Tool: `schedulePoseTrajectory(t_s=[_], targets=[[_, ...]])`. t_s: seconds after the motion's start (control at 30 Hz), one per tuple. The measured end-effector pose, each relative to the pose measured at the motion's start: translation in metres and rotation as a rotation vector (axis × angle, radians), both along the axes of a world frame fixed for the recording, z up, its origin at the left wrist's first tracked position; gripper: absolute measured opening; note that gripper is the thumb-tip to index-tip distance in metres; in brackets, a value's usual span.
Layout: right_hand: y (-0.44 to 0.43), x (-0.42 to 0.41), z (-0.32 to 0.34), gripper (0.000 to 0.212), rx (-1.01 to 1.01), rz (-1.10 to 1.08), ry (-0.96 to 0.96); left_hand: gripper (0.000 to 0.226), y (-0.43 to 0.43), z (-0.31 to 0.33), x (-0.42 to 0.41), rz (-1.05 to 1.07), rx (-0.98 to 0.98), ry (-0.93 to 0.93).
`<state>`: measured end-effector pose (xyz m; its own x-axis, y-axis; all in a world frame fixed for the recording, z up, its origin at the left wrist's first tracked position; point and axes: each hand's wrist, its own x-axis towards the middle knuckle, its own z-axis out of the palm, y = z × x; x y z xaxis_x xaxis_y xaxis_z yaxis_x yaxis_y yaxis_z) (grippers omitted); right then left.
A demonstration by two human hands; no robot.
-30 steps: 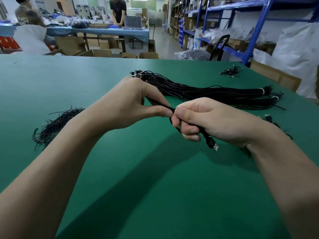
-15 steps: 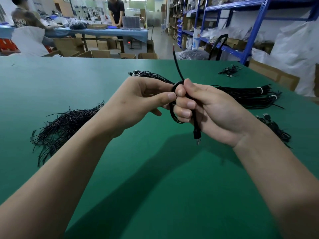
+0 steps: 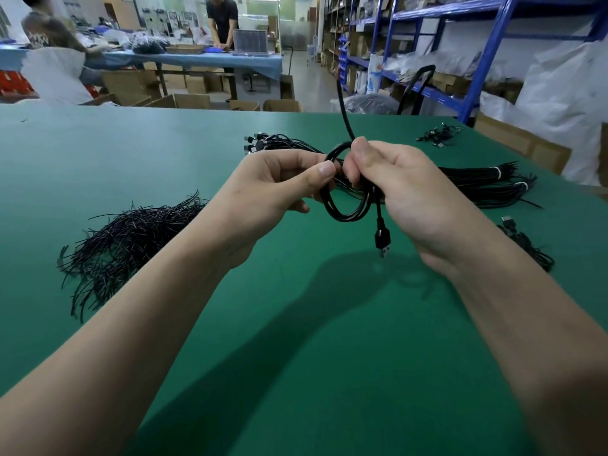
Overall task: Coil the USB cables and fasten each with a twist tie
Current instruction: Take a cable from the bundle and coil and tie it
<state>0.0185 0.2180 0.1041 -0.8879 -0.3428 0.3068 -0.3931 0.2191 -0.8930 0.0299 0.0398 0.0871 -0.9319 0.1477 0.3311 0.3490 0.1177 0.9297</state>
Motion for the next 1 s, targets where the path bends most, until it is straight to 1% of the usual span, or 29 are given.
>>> schedulePoseTrajectory(t_s=[0.03,0.1,0.13,0.17,0.23,0.33,0.4,0.5,0.6,0.7,0.83,0.93,1.0], targets=[[-0.001,-0.001,-0.001,0.042,-0.019,-0.004,-0.006,0.025,0.000,0.001,0.000,0.003,0.035,-0.005],[-0.006,0.000,-0.005,0.042,-0.155,0.007,-0.079,0.034,0.005,0.000,0.002,0.038,0.132,-0.017],[-0.010,0.000,-0.007,0.041,-0.236,-0.009,-0.117,0.032,0.010,-0.002,0.002,0.079,0.182,-0.022],[-0.014,0.001,-0.010,0.041,-0.299,-0.044,-0.134,0.024,0.014,-0.004,0.003,0.137,0.215,-0.019],[-0.019,0.003,-0.016,0.040,-0.368,-0.120,-0.120,0.008,0.024,-0.010,0.004,0.253,0.222,0.018],[-0.021,0.002,-0.023,0.041,-0.384,-0.228,-0.119,0.009,0.034,-0.018,0.006,0.291,0.225,0.076],[-0.020,0.000,-0.024,0.042,-0.389,-0.259,-0.135,0.010,0.036,-0.019,0.007,0.291,0.232,0.088],[-0.023,0.003,-0.023,0.041,-0.484,-0.172,-0.188,0.009,0.034,-0.019,0.005,0.301,0.234,0.060],[-0.029,0.006,-0.023,0.041,-0.672,-0.056,-0.286,0.010,0.036,-0.024,0.006,0.287,0.247,0.023],[-0.033,0.010,-0.024,0.042,-0.753,-0.024,-0.304,0.010,0.041,-0.026,0.009,0.253,0.269,0.046],[-0.035,0.014,-0.027,0.036,-0.801,-0.044,-0.302,0.010,0.046,-0.029,0.011,0.281,0.200,0.117],[-0.030,0.009,-0.024,0.033,-0.866,-0.097,-0.313,0.019,0.054,-0.032,0.015,0.286,-0.014,0.176],[-0.026,0.007,-0.022,0.031,-0.837,-0.135,-0.308,0.028,0.059,-0.033,0.017,0.261,-0.101,0.175]])
